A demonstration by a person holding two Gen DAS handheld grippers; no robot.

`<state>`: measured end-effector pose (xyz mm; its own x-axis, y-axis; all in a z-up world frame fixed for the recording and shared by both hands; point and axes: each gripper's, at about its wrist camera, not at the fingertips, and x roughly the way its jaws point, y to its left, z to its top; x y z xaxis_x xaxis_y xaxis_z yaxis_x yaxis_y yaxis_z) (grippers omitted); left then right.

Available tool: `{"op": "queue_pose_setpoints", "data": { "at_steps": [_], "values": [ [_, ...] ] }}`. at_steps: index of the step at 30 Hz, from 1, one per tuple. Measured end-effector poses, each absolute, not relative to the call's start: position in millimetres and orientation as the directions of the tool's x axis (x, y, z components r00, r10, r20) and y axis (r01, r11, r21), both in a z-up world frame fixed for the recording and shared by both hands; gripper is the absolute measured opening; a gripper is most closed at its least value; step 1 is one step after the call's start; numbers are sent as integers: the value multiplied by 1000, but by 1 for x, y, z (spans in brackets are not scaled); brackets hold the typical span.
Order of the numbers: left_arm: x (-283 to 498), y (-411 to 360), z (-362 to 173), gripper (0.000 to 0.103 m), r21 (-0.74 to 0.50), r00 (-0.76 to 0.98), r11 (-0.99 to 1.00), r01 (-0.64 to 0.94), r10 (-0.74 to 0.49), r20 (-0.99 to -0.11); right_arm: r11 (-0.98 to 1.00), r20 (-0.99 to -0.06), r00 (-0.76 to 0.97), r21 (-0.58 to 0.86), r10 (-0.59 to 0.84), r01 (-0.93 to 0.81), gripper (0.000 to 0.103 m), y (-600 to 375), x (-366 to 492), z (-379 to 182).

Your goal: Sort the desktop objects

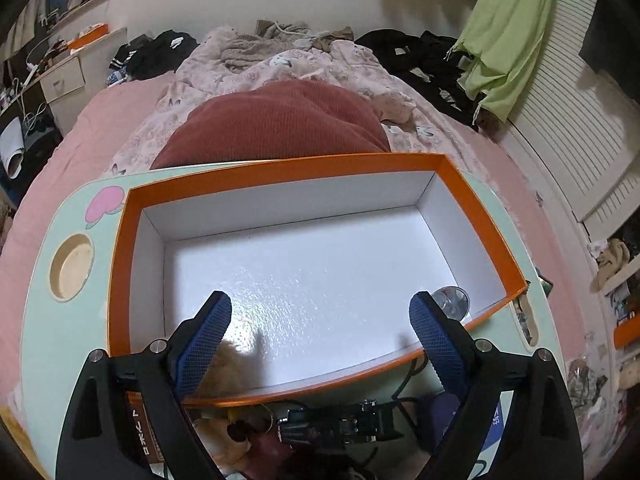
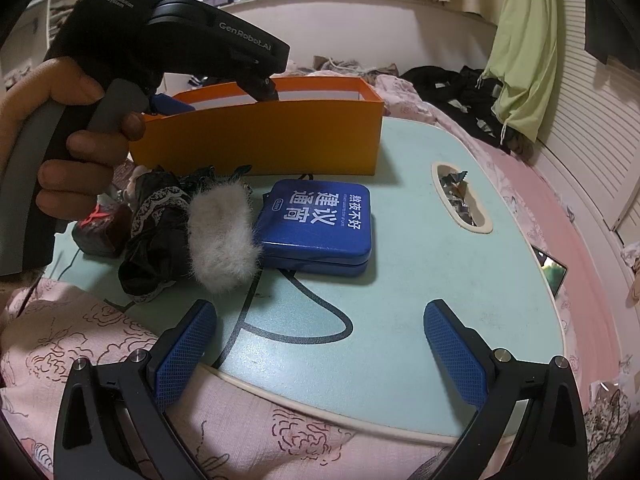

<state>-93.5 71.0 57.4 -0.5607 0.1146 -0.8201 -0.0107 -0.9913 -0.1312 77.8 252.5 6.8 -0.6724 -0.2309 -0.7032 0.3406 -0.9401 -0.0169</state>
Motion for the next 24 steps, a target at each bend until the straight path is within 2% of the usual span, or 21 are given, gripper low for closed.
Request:
{"op": "queue_pose_setpoints", "data": {
  "at_steps": [4,8,10,14,18,21,24],
  "values": [
    [-98,71,57,90,-156,-541,-988,-18,141,-829,-940,-703,-672,-17,-231,341,103,252,78,8],
    [-113,72,56,90,-286,-448,-956,-63,283,-848,-940,-703,-672,-17,-231,341,103,252,77,7],
    [-124,74,56,88,-366,-384,-927,-77,367,-847,-940,-703,-672,-17,-232,341,103,252,77,7],
    [-142,92,56,80,-439,-279,-893,-100,449,-849,-940,-703,-673,-16,-232,342,103,252,77,6],
    [-152,114,51,78,-449,-221,-888,-98,459,-861,-940,-702,-673,-16,-233,342,103,252,77,7],
    [-154,129,43,72,-424,-190,-900,-102,436,-880,-940,-702,-673,-16,-233,342,103,252,76,6],
    [-163,137,28,72,-375,-157,-922,-94,385,-909,-939,-703,-671,-16,-233,342,103,252,75,6]
  ]
}}
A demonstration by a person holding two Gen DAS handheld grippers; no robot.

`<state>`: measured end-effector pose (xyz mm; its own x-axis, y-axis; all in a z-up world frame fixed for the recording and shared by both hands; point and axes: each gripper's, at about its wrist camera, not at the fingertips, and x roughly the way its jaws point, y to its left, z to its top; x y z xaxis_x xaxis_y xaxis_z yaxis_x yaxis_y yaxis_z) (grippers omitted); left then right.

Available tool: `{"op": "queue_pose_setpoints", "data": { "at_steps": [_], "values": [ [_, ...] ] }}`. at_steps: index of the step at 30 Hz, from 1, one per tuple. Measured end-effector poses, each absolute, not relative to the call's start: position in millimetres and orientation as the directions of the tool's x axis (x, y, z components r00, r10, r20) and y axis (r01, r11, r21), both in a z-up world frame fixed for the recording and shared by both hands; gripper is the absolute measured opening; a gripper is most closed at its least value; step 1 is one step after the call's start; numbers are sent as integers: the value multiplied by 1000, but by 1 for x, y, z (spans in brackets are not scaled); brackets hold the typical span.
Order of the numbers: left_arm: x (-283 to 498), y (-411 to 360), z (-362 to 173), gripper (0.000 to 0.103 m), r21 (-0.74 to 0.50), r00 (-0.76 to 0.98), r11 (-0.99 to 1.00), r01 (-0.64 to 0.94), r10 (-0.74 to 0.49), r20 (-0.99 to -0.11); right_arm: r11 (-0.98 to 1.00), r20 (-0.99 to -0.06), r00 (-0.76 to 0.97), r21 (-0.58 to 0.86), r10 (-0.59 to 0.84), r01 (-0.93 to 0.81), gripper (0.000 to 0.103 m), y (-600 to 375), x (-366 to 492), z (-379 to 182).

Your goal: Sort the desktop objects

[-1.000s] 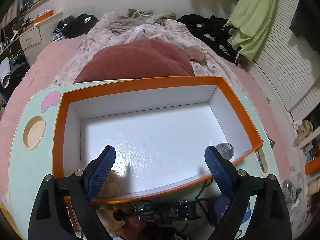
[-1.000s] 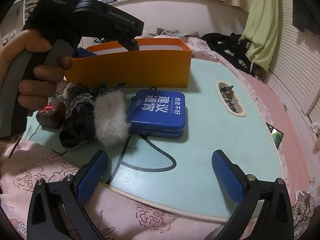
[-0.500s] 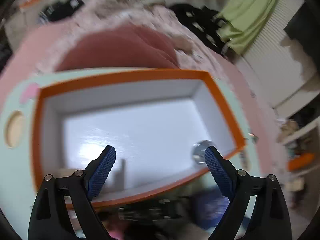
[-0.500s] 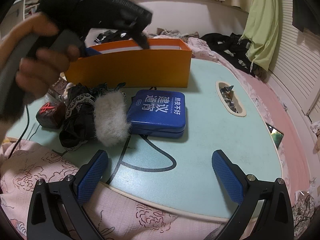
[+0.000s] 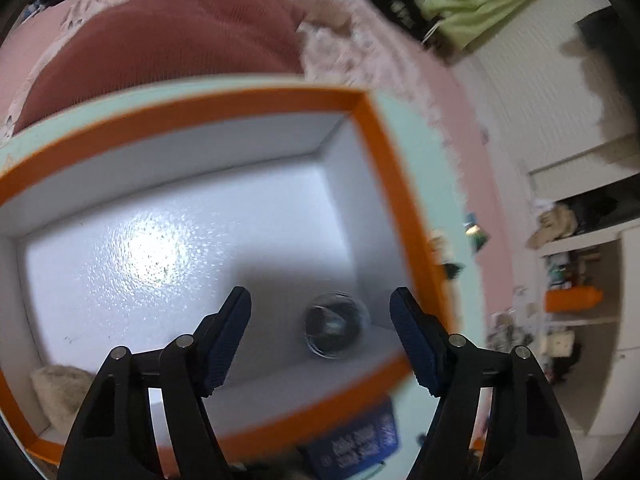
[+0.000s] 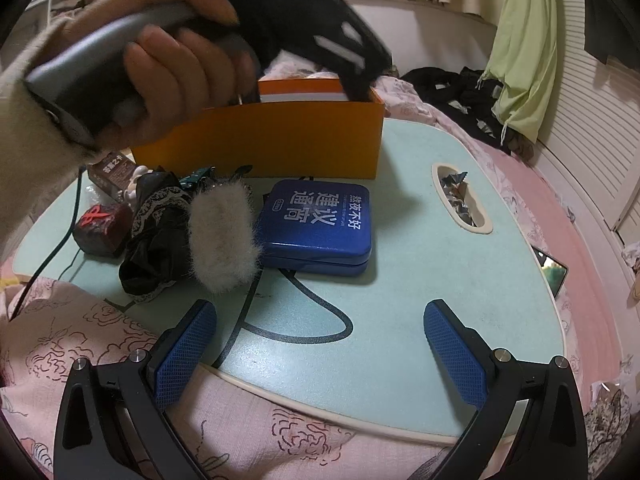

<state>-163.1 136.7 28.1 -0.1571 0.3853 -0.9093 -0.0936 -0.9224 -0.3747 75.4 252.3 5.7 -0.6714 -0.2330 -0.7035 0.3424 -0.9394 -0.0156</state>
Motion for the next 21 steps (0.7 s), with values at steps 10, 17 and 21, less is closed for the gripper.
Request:
{"op": "queue_pose_setpoints", "data": {
  "at_steps": [10,17,21],
  "values": [
    [-149,147,8,10,-191,-214,-965,-180,228,-950,-939,-703,-671,-13,-235,342,103,249,74,9],
    [-147,139,0,0,-207,-232,-957,-203,253,-939,-939,-702,-672,-14,-235,343,103,247,73,11],
    [-152,128,7,0,-303,-245,-934,-191,345,-906,-939,-702,-672,-14,-235,343,103,247,73,11]
  ]
}}
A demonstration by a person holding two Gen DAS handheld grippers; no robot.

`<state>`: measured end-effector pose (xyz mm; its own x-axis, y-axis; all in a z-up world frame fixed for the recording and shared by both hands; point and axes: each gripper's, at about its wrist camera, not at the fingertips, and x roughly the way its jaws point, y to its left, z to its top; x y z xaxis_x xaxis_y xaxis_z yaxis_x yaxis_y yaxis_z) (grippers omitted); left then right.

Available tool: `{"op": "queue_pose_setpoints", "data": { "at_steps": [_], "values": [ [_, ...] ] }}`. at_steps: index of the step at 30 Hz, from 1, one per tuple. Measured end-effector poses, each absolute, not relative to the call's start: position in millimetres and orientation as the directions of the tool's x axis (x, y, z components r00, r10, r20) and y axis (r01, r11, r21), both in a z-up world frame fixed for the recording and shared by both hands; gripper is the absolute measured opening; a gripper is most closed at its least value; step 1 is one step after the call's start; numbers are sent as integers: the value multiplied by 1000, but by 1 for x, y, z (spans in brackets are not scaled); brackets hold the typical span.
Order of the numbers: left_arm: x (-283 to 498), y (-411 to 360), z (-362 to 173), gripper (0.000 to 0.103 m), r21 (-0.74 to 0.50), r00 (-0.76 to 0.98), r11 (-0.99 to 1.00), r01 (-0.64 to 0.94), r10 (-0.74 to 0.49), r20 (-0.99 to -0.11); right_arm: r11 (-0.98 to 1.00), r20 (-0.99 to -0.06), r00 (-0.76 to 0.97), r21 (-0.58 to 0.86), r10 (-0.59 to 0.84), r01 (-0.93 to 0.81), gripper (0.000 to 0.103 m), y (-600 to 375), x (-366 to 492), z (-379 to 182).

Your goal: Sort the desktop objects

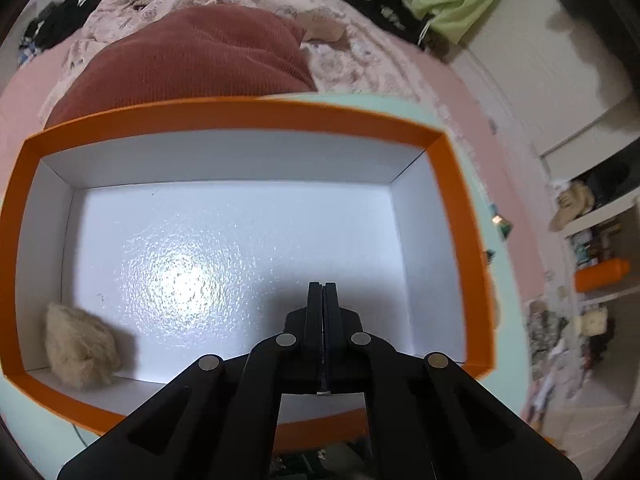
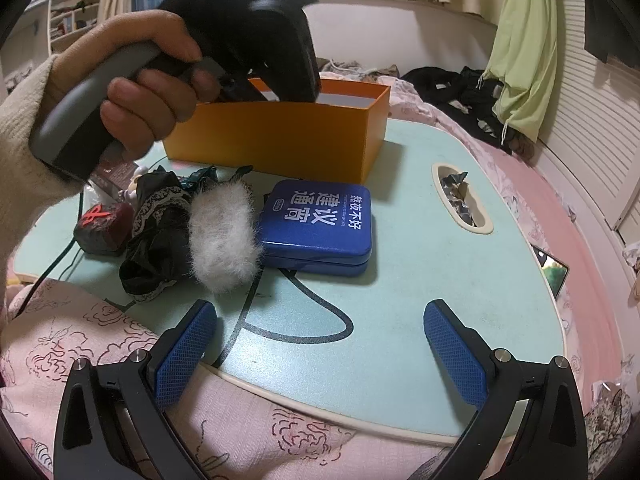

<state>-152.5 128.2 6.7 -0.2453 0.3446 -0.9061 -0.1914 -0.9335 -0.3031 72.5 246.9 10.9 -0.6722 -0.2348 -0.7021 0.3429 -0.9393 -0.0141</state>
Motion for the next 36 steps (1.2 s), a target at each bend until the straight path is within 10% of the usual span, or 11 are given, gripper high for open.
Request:
{"op": "queue_pose_setpoints", "data": {
  "at_steps": [12,15,24,28,30,36],
  "values": [
    [-149,106,57,2,-427,-271,-886,-181,462,-844,-940,-702,-673,-14,-233,340,103,247,72,10],
    [-150,103,46,33,-471,-122,-875,-111,482,-868,-940,-701,-673,-14,-233,341,103,247,71,10],
    [-165,151,21,68,-281,29,-943,-180,281,-959,-940,-701,-674,-14,-234,341,103,245,71,11],
    [-167,156,19,62,-234,9,-951,-202,237,-971,-939,-703,-670,-9,-238,343,103,242,70,10],
    [-167,155,23,33,-145,-14,-964,-221,152,-988,-939,-703,-670,-9,-238,343,103,240,70,9],
    [-166,140,32,31,-163,-30,-954,-251,176,-984,-939,-701,-672,-10,-239,344,103,239,72,6]
  ]
}}
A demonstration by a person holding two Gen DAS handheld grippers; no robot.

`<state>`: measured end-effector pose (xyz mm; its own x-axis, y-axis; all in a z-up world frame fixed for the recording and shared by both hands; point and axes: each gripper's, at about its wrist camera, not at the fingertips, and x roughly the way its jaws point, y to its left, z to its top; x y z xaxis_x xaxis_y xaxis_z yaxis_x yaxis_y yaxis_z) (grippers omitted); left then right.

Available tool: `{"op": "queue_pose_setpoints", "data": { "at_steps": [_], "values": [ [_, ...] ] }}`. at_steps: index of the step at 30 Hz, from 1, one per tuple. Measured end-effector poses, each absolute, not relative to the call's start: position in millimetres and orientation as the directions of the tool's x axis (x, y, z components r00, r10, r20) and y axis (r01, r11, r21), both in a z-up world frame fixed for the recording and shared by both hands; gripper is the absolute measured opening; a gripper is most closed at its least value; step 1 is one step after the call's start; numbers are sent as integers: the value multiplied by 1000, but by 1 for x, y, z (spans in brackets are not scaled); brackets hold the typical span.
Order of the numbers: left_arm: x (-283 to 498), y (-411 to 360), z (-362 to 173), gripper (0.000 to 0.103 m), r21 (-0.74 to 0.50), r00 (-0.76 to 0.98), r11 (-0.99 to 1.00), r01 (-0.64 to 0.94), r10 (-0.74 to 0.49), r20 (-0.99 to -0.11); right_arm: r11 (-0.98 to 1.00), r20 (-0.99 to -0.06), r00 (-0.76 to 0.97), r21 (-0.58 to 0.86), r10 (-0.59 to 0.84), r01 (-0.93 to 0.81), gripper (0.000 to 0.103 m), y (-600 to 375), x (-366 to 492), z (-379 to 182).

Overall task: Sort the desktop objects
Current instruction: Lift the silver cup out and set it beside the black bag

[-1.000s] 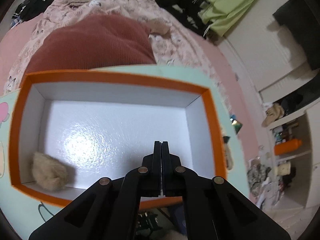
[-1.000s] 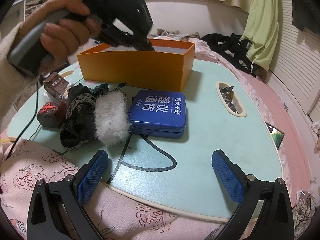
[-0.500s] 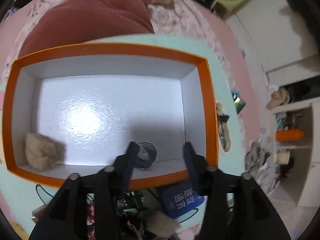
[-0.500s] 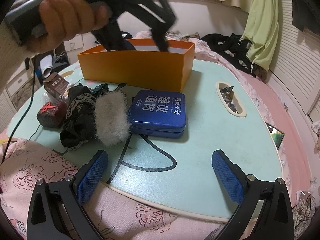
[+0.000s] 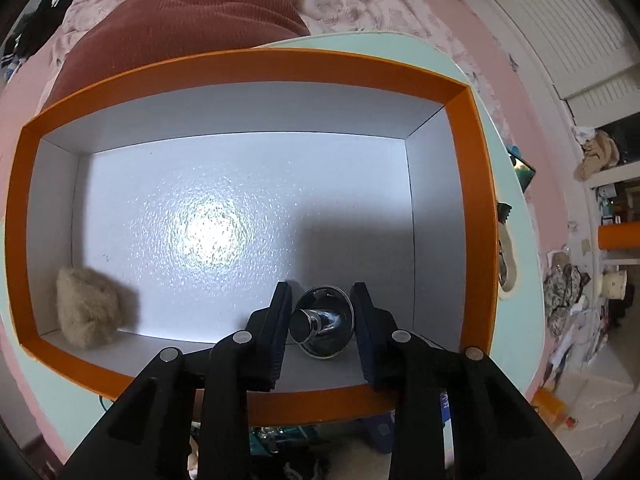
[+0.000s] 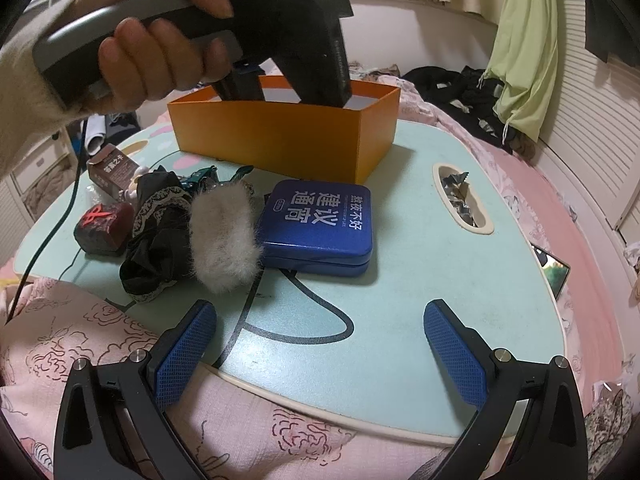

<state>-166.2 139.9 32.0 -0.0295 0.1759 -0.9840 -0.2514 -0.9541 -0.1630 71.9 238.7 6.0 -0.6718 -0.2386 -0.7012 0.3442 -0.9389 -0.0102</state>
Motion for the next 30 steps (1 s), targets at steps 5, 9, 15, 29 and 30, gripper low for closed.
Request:
{"op": "queue_pose_setpoints", "data": {
  "at_steps": [5,9,15,29,30],
  "values": [
    [-165,117,54,31,-229,-115,-944,-238,262,-958,-939,-701,-672,-10,-239,344,103,238,72,6],
    [-148,91,102,31,-339,-209,-900,-274,400,-892,-939,-701,-672,-10,-238,344,103,238,72,6],
    [-93,64,134,31,-416,-230,-838,-354,509,-829,-939,-701,-672,-10,-239,344,103,238,72,6],
    [-26,33,95,55,-299,-519,-907,-298,417,-746,-939,-700,-673,-10,-239,344,103,239,69,4],
    [-13,28,99,59,-280,-557,-914,-294,402,-726,-939,-700,-673,-10,-239,344,103,240,69,4]
  ]
}}
